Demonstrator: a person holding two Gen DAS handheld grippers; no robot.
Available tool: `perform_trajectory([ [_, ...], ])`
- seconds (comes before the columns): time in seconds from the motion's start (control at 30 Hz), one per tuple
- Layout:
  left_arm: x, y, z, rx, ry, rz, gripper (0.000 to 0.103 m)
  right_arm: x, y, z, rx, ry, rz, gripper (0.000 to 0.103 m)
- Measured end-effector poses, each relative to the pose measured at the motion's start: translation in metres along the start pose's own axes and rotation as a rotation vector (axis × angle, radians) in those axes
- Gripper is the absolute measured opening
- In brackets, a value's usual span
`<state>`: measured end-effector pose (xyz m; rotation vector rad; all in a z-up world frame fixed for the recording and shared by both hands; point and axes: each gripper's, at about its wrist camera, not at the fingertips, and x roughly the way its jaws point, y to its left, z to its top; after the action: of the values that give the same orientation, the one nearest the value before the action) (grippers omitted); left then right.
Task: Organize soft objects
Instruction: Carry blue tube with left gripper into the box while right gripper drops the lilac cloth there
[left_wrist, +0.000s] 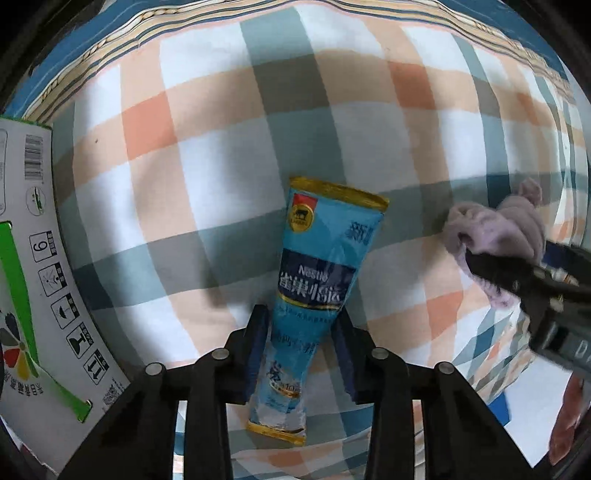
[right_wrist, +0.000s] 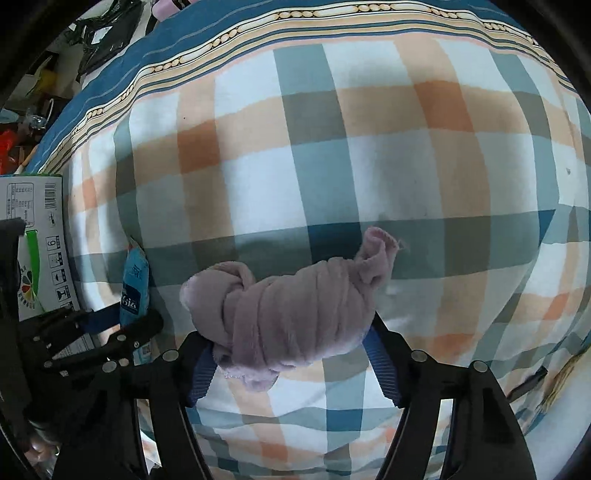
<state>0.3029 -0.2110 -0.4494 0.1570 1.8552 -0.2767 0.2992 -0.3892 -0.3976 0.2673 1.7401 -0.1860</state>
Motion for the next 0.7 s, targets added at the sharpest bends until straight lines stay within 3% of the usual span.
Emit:
perform_trajectory([
  [0.13, 0.005, -0.017, -0.014, 0.060, -0.010, 0.058, 0.036, 0.012, 0.004, -0.001, 0.001, 0.011, -0.007, 0.076],
  [0.27, 0.007, -0.024, -0.019, 0.034, -0.032, 0.066, 0.035, 0.015, 0.004, 0.006, 0.025, 0.009, -0.011, 0.076],
  [0.5, -0.003, -0.017, -0.034, 0.020, -0.060, 0.060, 0.023, 0.010, 0.003, 0.006, 0.026, -0.001, -0.036, 0.073],
  [0.63, -0.009, -0.013, -0.029, 0.055, -0.064, 0.071, 0.025, 0.011, 0.011, 0.005, 0.016, 0.001, -0.056, 0.073],
  [0.7, -0.007, -0.011, -0.031, 0.055, -0.069, 0.035, 0.030, 0.015, 0.019, 0.001, 0.005, 0.006, -0.059, 0.073],
])
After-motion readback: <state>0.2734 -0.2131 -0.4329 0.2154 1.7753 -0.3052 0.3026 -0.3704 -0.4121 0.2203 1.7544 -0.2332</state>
